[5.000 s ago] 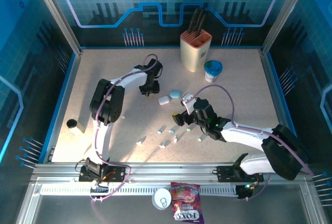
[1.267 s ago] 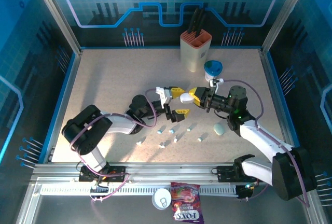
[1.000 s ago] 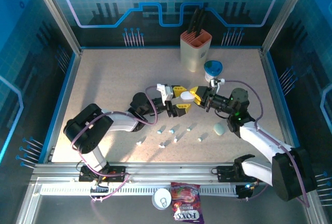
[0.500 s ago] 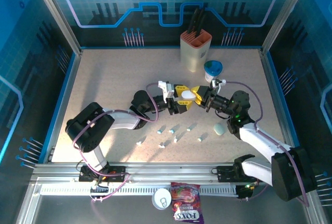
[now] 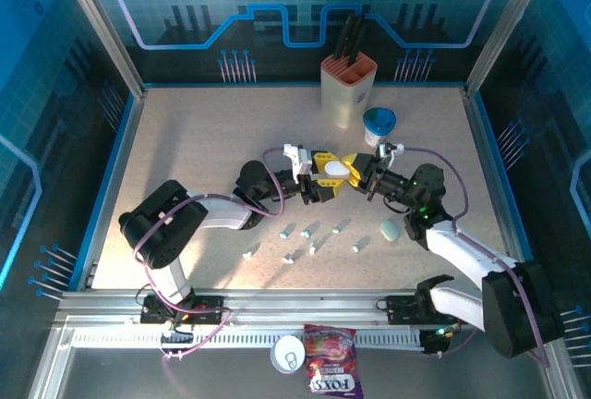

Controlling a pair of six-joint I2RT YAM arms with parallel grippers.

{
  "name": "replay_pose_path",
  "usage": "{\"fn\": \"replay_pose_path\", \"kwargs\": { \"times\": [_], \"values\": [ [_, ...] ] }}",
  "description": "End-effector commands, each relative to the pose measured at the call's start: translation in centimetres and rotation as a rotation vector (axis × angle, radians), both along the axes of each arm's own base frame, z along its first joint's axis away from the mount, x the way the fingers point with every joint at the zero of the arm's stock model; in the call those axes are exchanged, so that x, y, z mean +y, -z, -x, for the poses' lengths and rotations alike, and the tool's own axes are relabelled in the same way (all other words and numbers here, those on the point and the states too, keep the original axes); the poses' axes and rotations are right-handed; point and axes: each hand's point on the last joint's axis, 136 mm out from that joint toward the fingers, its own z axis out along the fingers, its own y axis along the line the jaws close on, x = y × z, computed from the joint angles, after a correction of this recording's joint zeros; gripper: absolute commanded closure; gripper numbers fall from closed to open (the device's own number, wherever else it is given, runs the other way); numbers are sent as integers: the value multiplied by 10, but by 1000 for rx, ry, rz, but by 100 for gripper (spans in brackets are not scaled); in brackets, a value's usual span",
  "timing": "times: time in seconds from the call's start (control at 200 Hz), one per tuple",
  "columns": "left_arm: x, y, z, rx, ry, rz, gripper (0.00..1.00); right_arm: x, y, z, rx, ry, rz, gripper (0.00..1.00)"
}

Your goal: Insert wireless bluetooth earbuds into charging case

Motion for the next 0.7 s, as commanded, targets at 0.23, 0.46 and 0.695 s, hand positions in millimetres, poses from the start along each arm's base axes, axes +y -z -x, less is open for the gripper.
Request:
{"fn": "replay_pose_path", "kwargs": {
  "times": [0.23,0.46,0.695],
  "values": [
    [-10,2,8,-16,61,-5,33,-12,-18,-1,-86,47,-30,78],
    [-11,2,7,-10,61,-3,41,-14,-18,-1,-94,57,-33,78],
    [-13,5,8,-7,73,-9,35,-15,-22,0,-106,60,-44,78]
  ]
}}
